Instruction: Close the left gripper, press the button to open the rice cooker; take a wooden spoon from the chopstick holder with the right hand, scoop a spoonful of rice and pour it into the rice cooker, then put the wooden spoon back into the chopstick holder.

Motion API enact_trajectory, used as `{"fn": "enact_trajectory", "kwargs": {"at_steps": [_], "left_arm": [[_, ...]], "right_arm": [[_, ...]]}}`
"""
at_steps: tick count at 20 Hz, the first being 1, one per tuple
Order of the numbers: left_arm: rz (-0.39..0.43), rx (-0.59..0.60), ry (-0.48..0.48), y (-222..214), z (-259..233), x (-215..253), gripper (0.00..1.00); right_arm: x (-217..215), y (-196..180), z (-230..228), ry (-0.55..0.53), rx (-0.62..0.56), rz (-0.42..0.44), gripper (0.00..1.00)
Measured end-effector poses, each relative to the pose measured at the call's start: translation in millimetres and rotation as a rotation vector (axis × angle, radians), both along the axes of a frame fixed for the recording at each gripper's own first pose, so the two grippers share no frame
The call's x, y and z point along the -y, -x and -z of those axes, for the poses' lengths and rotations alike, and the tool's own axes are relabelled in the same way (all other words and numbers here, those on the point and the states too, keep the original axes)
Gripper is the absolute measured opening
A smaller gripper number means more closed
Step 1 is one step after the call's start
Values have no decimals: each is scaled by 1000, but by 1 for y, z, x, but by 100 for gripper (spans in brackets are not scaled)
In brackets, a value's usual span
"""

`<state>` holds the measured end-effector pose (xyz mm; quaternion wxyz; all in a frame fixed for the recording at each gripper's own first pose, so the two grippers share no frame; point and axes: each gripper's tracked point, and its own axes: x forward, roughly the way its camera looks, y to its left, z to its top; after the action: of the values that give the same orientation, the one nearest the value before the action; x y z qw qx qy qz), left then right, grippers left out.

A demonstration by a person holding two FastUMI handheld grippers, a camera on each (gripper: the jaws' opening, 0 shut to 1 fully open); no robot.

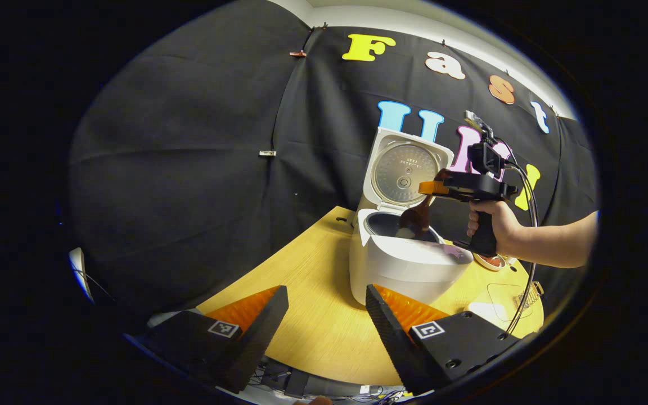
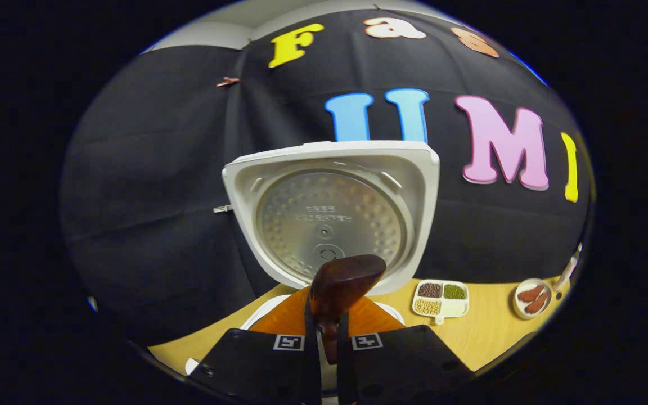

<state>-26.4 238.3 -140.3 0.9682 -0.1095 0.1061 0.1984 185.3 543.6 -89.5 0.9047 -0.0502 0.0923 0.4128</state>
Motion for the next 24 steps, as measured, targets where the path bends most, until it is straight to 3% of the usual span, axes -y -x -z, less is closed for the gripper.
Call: {"fn": "enact_trajectory", "kwargs": {"at_steps": [3, 9, 18, 24], "left_arm": [[1, 13, 3, -3, -3, -1, 95], [2, 5, -11, 3, 2, 2, 95], [42, 26, 18, 1, -4, 27, 95], [110, 48, -7, -14, -21, 62, 95]], "right_arm": [[-8, 14, 3, 62, 69, -59, 15], [-13, 26, 4, 93, 102, -97, 15], [18, 9, -38, -30, 0, 2, 15], [66, -1, -94, -94, 62, 57, 15]]}}
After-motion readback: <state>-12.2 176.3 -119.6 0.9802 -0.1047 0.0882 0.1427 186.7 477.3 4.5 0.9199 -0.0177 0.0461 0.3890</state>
